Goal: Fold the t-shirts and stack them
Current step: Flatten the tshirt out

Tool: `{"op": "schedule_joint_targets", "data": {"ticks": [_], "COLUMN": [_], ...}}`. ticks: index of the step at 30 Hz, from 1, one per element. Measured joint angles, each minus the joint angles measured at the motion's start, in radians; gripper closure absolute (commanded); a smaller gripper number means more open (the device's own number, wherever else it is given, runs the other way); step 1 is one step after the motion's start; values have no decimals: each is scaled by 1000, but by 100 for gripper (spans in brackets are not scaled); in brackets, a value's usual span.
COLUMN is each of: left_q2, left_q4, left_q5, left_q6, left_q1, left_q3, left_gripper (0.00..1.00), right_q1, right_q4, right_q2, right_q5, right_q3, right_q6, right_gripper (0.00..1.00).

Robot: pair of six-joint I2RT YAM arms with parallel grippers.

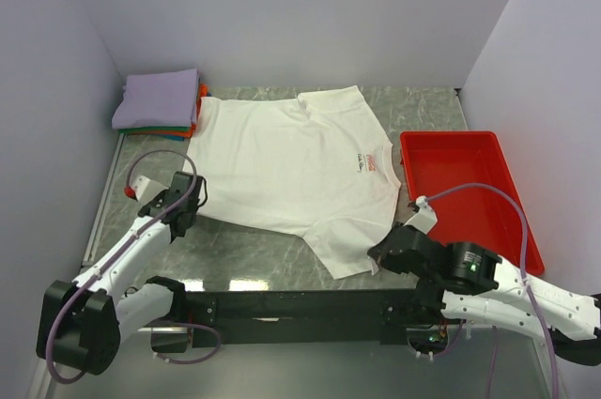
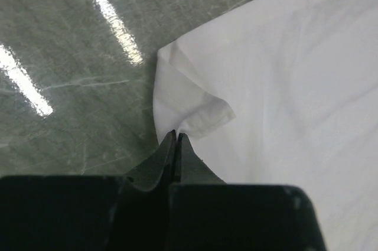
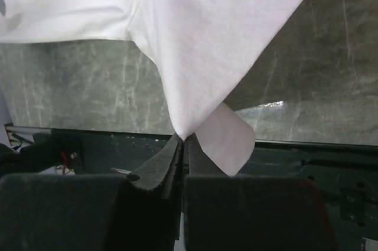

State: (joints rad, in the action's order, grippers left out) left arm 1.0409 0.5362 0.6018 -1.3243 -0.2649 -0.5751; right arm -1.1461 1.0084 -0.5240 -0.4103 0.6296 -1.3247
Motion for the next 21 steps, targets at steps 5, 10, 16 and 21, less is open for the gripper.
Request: {"op": "schedule_joint_targets", "data": {"ticks": [5, 10, 16, 21], "left_q2": [-56, -119, -215, -226], "left_q4": [16, 36, 65, 66], "left_q5": [0, -2, -3, -10], "left_q6": [-67, -130, -210, -235], "left_q1": [0, 0, 0, 0], "left_q3": [48, 64, 124, 157], "left_gripper": [99, 99, 98, 79], "right_q1": [11, 74, 214, 324], "right_q4": [44, 55, 25, -46], "right_q2": [-26, -78, -80, -98], "right_q5": [-37, -42, 16, 113], "right_q3": [74, 116, 124, 118], "right_q6": [48, 120, 242, 339], "right_gripper": [100, 100, 100, 100]}}
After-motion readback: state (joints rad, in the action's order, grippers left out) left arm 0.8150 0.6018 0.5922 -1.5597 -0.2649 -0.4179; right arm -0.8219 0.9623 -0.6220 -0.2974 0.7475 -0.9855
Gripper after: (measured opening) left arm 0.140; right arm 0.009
